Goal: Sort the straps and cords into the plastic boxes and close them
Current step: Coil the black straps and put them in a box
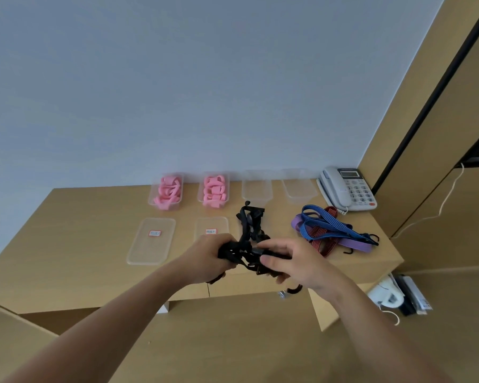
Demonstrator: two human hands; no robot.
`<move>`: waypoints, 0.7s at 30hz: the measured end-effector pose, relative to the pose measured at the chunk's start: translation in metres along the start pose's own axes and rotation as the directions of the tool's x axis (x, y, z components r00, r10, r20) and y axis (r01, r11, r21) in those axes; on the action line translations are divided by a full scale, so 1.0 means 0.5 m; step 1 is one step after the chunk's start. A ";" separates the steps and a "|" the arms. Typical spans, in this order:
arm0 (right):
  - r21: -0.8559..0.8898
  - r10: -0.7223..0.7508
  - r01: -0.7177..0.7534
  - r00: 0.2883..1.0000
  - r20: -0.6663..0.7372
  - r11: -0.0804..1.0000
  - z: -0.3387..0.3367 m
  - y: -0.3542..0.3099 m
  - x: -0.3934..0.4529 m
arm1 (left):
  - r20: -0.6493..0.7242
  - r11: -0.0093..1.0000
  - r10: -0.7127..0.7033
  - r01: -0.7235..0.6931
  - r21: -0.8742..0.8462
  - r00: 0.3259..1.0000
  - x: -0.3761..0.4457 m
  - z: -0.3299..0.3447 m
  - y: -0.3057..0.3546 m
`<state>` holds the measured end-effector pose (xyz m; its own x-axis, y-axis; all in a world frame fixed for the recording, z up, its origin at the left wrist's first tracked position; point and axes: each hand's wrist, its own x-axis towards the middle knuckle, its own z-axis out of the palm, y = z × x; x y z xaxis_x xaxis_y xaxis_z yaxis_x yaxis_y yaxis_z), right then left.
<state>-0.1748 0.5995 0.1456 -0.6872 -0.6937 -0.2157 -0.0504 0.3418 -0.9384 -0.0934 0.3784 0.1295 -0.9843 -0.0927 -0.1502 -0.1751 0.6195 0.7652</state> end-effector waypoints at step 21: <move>0.326 -0.039 0.138 0.956 -0.292 0.935 0.015 -0.096 0.066 | 0.180 0.780 0.097 0.037 -0.625 0.979 0.006 -0.018 0.067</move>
<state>-0.1896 0.5557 0.1818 -0.8663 -0.4911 -0.0908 0.0944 0.0176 -0.9954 -0.1026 0.3919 0.1602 -0.9766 0.1099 -0.1851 -0.1871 -0.0077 0.9823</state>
